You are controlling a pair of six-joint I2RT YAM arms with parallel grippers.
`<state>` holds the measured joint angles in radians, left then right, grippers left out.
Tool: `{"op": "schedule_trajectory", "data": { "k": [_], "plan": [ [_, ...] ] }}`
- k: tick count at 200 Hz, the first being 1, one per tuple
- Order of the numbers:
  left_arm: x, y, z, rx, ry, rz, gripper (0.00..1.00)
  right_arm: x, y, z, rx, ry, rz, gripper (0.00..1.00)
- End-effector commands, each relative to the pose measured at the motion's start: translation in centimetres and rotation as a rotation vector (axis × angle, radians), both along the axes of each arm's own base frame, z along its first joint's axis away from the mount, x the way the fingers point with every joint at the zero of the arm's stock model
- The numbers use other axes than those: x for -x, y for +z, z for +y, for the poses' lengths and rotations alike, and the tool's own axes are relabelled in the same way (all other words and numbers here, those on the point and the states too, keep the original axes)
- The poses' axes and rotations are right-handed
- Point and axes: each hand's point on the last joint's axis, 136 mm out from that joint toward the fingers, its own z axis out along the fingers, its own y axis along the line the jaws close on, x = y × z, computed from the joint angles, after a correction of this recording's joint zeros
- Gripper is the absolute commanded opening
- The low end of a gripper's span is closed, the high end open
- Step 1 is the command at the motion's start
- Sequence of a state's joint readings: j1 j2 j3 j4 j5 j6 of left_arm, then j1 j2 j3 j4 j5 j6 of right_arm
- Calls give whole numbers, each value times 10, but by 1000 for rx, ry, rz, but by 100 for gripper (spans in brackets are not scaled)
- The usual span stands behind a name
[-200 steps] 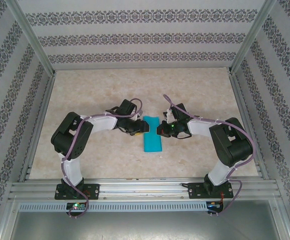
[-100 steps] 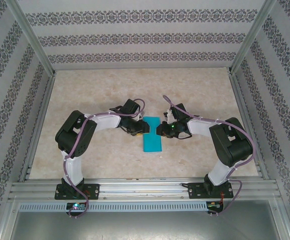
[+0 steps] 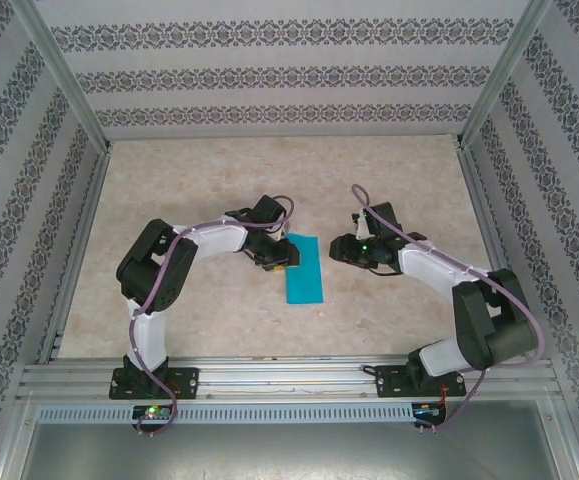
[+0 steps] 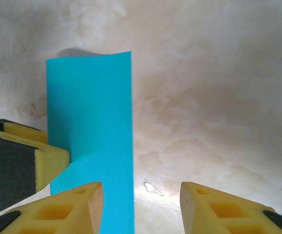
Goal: Fold a paper plane with a square sheet of paper (fold left side to right side)
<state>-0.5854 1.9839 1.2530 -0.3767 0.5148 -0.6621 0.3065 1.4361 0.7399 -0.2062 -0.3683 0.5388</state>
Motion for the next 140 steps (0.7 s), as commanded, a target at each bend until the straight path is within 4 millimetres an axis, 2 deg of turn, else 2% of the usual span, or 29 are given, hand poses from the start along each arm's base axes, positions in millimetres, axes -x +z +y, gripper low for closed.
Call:
{"op": "schedule_trajectory", "data": {
  "k": [1, 51, 140],
  "plan": [
    [29, -42, 3, -133, -43, 91, 38, 7, -4, -16, 42, -28, 3, 46],
    [30, -48, 6, -212, -51, 98, 37, 10, -3, -22, 34, -41, -3, 47],
    [30, -55, -1, -210, -54, 116, 38, 11, -4, -20, 21, -30, 5, 47]
  ]
}}
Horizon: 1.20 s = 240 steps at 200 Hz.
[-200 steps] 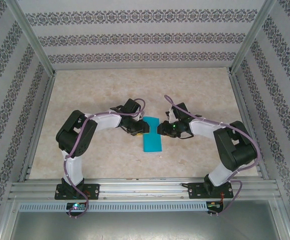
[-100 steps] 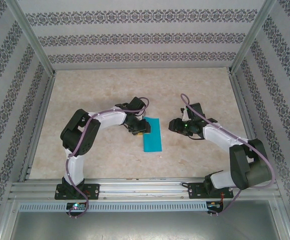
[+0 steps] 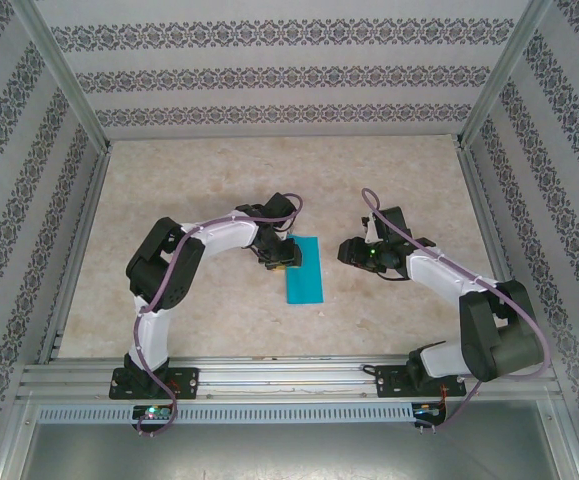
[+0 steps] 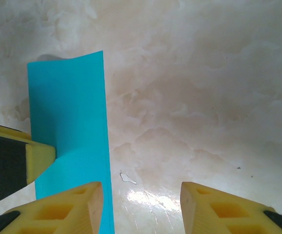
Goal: Fold a paper plane with a square sheet of paper (fold left side to right side)
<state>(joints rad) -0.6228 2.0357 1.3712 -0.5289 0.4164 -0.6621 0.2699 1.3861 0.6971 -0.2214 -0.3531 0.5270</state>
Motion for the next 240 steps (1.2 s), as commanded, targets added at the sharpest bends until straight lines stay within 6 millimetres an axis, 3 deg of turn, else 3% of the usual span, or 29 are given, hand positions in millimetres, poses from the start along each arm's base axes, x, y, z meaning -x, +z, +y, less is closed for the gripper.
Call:
{"op": "schedule_trajectory", "data": {
  "k": [1, 153, 240],
  "plan": [
    [30, -51, 0, -85, -44, 102, 38, 5, -2, -3, 2, 5, 7, 47],
    [31, -56, -9, -69, -53, 125, 44, 5, -1, 1, -15, 18, 14, 46],
    [30, -59, -4, -75, -31, 126, 41, 5, 0, 1, -20, 20, 12, 46]
  ]
}}
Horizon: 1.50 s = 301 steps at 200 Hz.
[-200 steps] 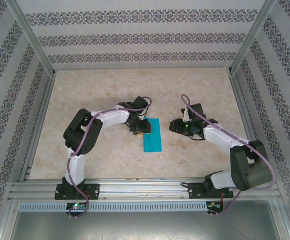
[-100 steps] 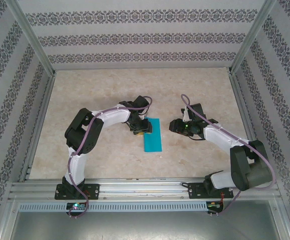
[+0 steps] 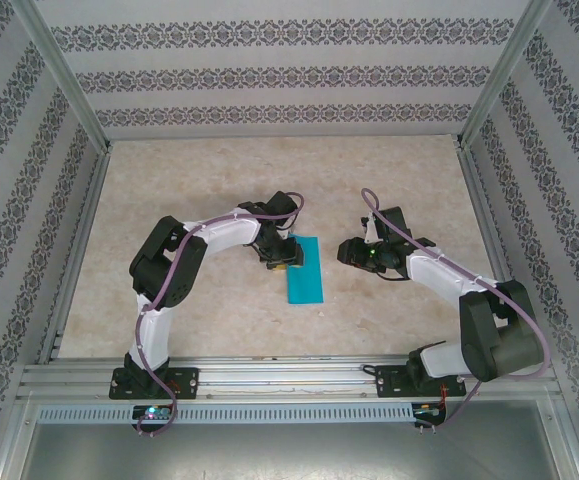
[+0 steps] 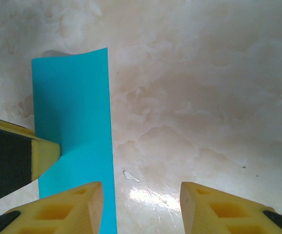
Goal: Fold a paper plane with a square sheet of paper (fold left side to right side)
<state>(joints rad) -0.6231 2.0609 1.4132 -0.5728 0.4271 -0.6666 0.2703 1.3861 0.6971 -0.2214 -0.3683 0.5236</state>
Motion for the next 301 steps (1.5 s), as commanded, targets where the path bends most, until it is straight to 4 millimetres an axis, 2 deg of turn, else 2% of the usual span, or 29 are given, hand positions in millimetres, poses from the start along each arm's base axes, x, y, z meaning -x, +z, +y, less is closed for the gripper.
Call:
{"op": "schedule_trajectory", "data": {
  "k": [1, 116, 151, 191, 211, 273, 301],
  "plan": [
    [30, -58, -2, -67, -32, 96, 41, 4, -1, -1, -9, 9, 11, 46],
    [31, -60, -2, -66, -33, 104, 41, 6, 0, 13, -58, 56, 31, 46],
    [31, -60, -3, -65, -33, 105, 41, 7, -1, 26, -94, 91, 48, 45],
    [31, -60, -2, -67, -33, 105, 41, 8, -3, 60, -198, 166, 86, 33],
    [31, -60, -2, -67, -32, 106, 41, 6, -9, 71, -202, 178, 98, 25],
    [32, -60, -2, -67, -34, 108, 41, 10, -31, 82, -182, 191, 157, 9],
    [32, -60, -2, -66, -34, 108, 41, 13, -40, 81, -166, 186, 180, 8]
  ]
}}
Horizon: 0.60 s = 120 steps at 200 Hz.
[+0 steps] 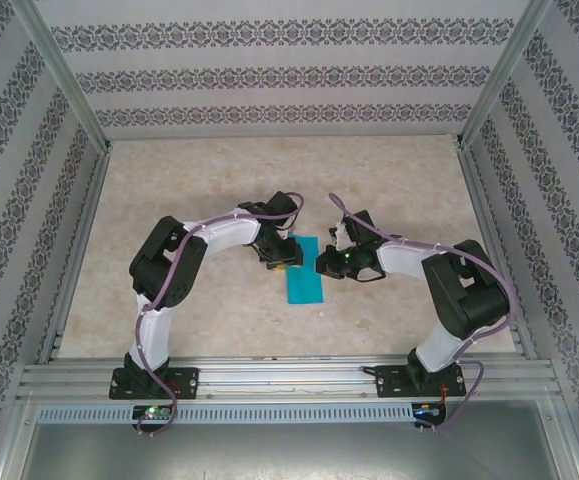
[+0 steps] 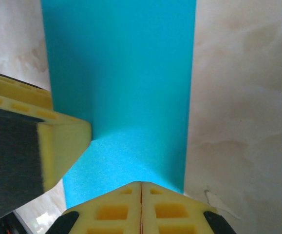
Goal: Fold a paper plane with a square sheet of paper (fold left side to right side)
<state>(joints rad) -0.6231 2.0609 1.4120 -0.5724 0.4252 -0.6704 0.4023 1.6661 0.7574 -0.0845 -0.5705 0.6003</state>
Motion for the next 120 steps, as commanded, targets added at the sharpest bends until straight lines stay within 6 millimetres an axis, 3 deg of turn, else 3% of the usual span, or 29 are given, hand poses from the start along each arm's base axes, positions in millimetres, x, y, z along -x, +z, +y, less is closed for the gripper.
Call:
{"op": "schedule_trajectory", "data": {
  "k": [1, 73, 120],
  "plan": [
    [31, -60, -3, -64, -38, 106, 41, -2, 0, 6, -8, 10, 0, 8],
    [29, -52, -2, -63, -39, 83, 42, 11, -23, -5, 74, 0, 84, 4],
    [20, -26, 5, -47, -21, 27, 47, 18, -36, -13, 127, -3, 133, 0]
  ]
}}
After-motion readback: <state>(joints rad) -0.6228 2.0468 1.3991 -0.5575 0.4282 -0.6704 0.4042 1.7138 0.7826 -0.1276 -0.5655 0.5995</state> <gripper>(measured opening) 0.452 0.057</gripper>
